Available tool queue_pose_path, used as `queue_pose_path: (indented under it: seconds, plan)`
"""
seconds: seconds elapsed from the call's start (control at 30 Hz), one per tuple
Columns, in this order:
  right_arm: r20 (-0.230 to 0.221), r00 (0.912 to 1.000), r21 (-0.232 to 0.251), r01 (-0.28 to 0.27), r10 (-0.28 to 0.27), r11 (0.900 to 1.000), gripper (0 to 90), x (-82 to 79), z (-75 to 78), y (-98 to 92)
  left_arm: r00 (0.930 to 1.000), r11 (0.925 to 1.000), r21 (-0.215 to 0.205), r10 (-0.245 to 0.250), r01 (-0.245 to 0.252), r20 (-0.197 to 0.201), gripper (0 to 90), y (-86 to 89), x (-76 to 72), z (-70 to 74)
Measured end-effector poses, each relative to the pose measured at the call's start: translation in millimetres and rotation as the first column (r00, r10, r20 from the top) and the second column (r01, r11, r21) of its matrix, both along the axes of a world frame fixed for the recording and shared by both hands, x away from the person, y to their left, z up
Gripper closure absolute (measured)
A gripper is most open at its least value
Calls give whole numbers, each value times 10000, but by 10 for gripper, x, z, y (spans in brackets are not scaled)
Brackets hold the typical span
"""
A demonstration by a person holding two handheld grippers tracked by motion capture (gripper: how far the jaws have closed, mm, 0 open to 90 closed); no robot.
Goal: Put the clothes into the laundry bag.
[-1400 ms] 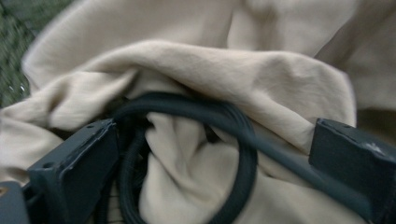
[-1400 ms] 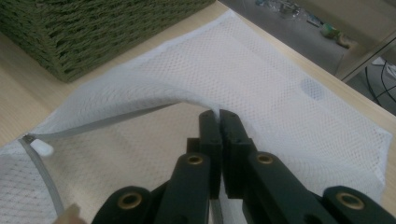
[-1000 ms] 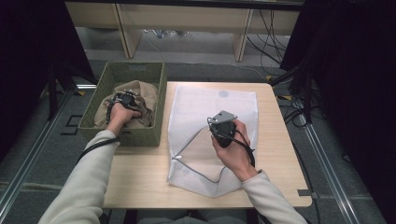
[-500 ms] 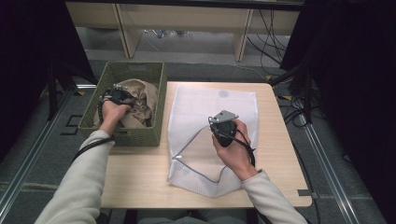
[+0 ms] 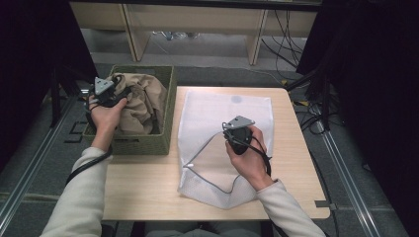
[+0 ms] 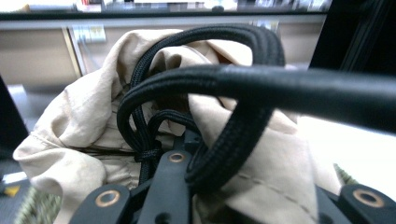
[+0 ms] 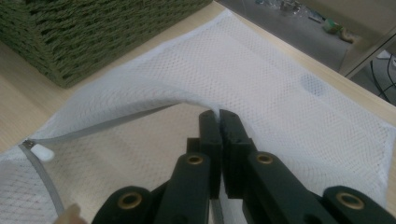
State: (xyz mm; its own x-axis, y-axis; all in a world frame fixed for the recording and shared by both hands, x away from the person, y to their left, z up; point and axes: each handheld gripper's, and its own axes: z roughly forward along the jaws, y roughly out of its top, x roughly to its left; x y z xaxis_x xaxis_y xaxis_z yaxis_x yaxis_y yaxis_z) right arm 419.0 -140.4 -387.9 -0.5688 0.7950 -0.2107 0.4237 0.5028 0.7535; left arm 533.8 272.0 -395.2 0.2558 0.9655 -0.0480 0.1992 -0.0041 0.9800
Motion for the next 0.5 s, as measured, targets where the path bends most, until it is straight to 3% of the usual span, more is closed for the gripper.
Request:
queue_pose_path:
  seconds: [0.07,0.1,0.2,0.33,0.5]
  plan:
    - [-82,10000,71,19,-18,10000,899,-3,-1,-1,9983,9995,-282,-105,121,567,801,2,-89,103]
    - [-82,10000,71,19,-18,10000,899,-3,-1,-1,9983,9995,-282,-105,121,567,801,2,-89,103]
    - [-81,10000,119,58,-57,9999,899,-3,-3,2,9924,9975,-620,-263,339,1201,801,-7,-231,258]
    - [-64,9999,213,86,-85,9997,899,-3,-7,5,9853,9943,-902,-407,563,1660,802,-10,-329,366]
    - [-36,10000,147,76,-75,9999,899,-2,-6,-2,9787,9905,-1089,-611,837,1960,802,-13,-408,441]
